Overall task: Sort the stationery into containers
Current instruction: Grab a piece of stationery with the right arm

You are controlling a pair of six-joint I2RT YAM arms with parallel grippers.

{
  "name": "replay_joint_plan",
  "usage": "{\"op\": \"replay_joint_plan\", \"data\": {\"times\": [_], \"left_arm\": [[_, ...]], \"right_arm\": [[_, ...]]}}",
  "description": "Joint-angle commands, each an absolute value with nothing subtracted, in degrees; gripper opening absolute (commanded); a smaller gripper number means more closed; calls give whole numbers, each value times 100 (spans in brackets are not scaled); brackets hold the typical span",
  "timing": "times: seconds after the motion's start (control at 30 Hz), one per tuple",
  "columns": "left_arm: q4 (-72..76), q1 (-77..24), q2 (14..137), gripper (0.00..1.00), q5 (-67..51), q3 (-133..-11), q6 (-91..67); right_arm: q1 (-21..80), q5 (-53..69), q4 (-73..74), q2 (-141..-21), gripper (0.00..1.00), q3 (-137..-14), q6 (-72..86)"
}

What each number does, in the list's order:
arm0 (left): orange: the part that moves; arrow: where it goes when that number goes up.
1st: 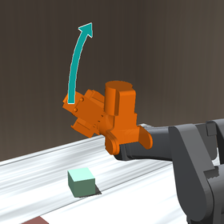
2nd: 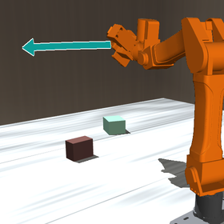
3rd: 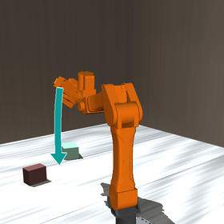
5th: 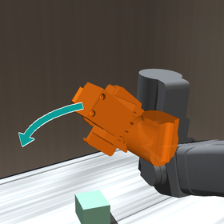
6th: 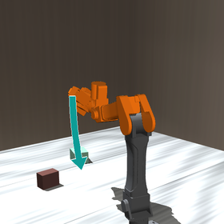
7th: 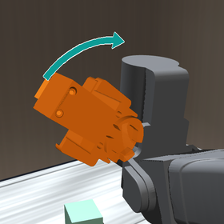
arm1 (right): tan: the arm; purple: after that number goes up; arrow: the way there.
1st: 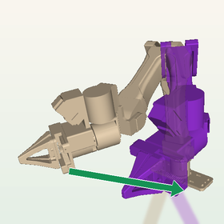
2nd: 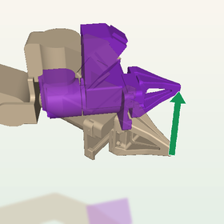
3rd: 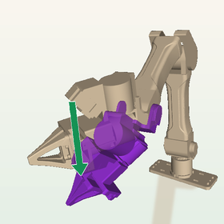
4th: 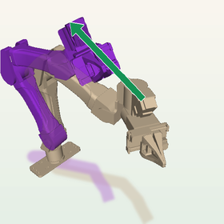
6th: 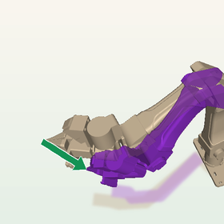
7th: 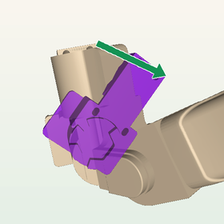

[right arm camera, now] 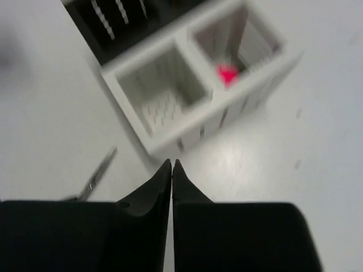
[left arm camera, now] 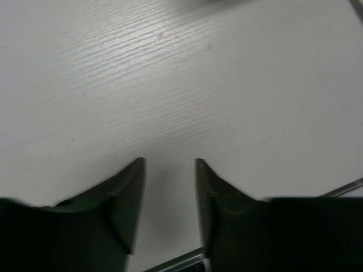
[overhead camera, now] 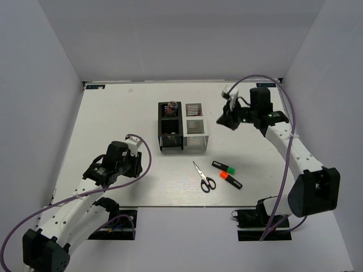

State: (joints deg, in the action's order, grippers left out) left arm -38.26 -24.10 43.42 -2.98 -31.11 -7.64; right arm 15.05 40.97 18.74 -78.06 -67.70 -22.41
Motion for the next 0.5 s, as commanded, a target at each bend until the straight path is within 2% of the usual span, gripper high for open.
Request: {"op": "replay_joint_plan", "data": {"times": [0.0, 0.03, 0.1, 0.17, 0.2, 0.3, 0.47], "left_arm": [[-3692, -2382, 4307, 53, -650, -3164, -738], [-3700, -2399, 4298, 74, -685, -3164, -738], [-3639, -2391, 4280, 83, -913, -3138, -738], [-3517, -2399, 4237, 84, -1211, -3085, -747], [-3481, -2391, 4193, 84, -1239, -3059, -782], [-3428, -2399, 4096, 84, -1301, -3015, -782], [-3445, -2399, 4061, 84, -1257, -3015, -773]], "right_arm": [[1433, 2831, 4227, -8069, 0, -6015, -3568], [1433, 2595, 4158, -7973, 0, -5925, -3621], [1503, 2496, 3974, -7666, 0, -5322, -3604], [1616, 2382, 3605, -7594, 8, -5038, -3490], [1678, 2338, 3551, -7611, 25, -4906, -3446], [1871, 2233, 3279, -7725, 43, -4694, -3349], [2179, 2048, 2770, -7805, 48, -4368, -3130]]}}
